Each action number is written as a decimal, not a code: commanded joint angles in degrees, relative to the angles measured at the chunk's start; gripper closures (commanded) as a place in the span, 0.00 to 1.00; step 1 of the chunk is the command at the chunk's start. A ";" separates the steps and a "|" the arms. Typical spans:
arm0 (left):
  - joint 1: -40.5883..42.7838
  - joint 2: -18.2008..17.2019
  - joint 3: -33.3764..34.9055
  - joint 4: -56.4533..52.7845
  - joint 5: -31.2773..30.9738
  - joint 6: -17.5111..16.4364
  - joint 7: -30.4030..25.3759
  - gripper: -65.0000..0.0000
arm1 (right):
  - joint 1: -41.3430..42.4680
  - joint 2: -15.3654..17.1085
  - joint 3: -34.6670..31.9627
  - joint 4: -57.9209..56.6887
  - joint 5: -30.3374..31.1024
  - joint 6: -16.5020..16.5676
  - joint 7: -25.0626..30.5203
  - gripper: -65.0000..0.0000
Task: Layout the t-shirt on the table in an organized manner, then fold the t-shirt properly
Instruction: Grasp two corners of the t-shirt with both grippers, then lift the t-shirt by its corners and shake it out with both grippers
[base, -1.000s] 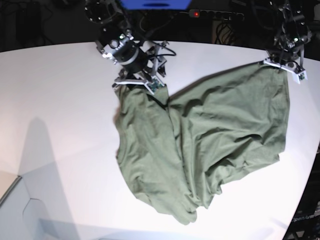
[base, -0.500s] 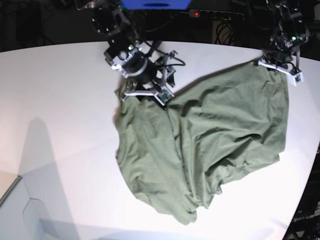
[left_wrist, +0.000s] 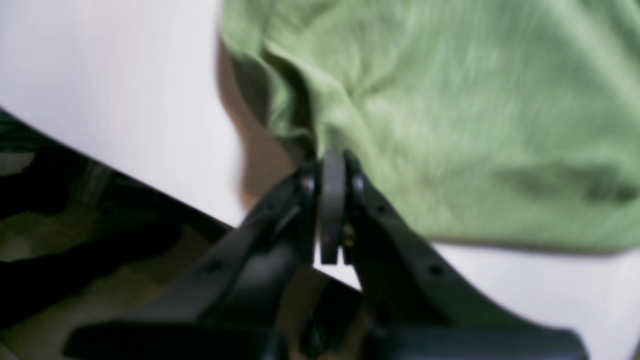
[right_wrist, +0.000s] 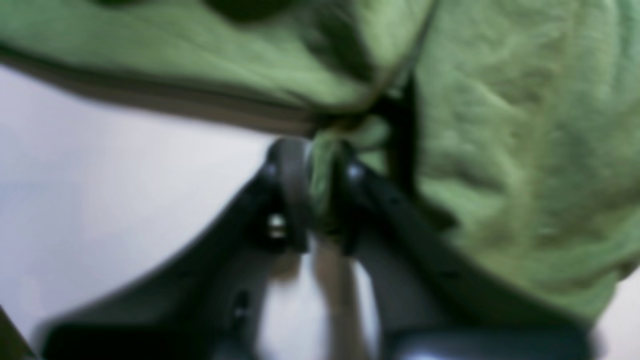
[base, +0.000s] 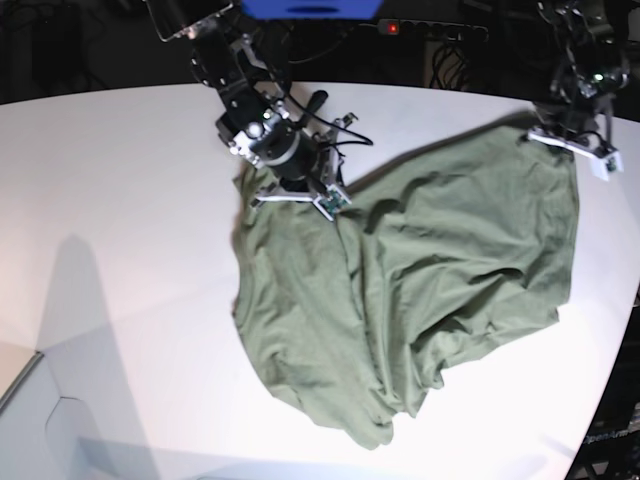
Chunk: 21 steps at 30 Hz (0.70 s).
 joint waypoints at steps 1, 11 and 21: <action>-1.13 -0.79 -1.16 1.54 -0.03 0.19 -0.70 1.00 | 0.08 0.23 0.24 0.15 -0.69 -0.18 -2.45 1.00; -7.28 -1.06 -6.96 6.38 -0.03 0.19 -0.61 1.00 | -1.15 3.40 4.29 16.50 -0.69 -0.18 -2.71 1.00; -23.90 -4.31 -6.96 6.38 -0.03 0.19 -0.61 1.00 | 6.14 6.65 10.62 28.90 -0.78 -0.18 -2.71 1.00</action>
